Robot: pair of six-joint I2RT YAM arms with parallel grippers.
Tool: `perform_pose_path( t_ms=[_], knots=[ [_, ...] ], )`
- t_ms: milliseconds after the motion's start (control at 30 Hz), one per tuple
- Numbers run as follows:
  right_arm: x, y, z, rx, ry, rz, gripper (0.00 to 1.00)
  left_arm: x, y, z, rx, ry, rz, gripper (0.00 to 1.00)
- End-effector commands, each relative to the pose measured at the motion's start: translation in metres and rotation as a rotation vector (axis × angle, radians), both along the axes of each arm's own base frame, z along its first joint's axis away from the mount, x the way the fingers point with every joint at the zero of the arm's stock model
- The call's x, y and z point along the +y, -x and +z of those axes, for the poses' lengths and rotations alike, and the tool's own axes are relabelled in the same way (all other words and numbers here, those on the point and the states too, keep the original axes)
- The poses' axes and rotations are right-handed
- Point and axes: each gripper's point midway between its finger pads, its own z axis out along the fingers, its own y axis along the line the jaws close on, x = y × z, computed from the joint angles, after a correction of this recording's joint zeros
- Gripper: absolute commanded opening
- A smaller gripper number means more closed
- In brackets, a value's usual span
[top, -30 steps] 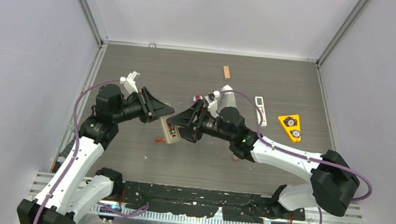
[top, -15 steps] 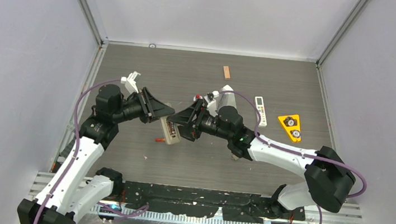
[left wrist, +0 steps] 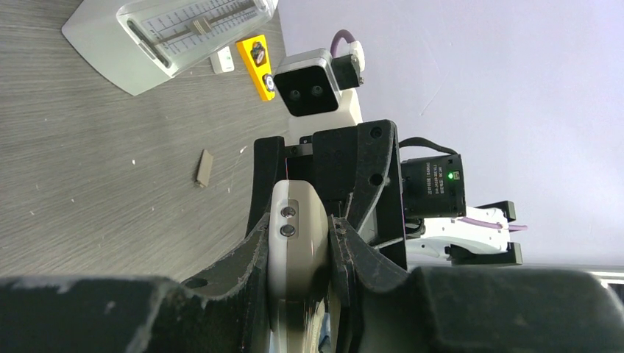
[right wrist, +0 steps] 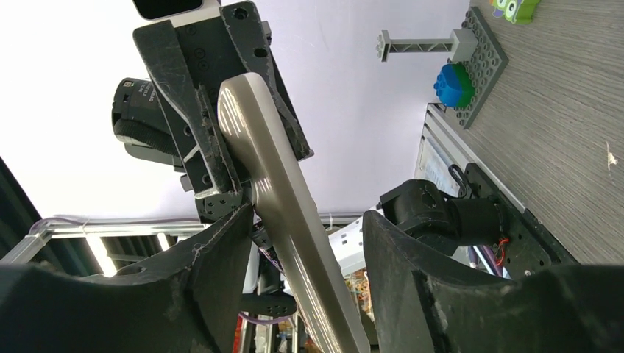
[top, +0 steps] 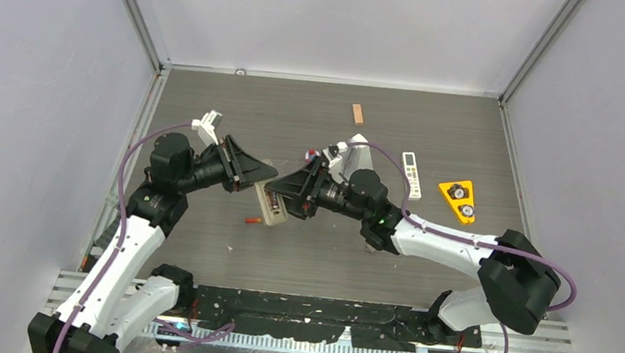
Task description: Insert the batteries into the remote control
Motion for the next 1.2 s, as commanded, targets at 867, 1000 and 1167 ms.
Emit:
perform_pose_path(
  t_ms=[867, 1000, 1167],
  knots=[
    [-0.002, 0.029, -0.011, -0.086, -0.020, 0.146, 0.33, -0.001, -0.002, 0.051, -0.068, 0.142, 0.022, 0.00],
    [-0.001, 0.030, -0.004, -0.098, -0.032, 0.154, 0.40, -0.002, -0.001, 0.049, -0.072, 0.128, 0.008, 0.00],
    [-0.005, 0.025, 0.015, -0.168, -0.036, 0.127, 0.69, -0.004, 0.005, 0.033, -0.097, 0.057, -0.038, 0.00]
  ],
)
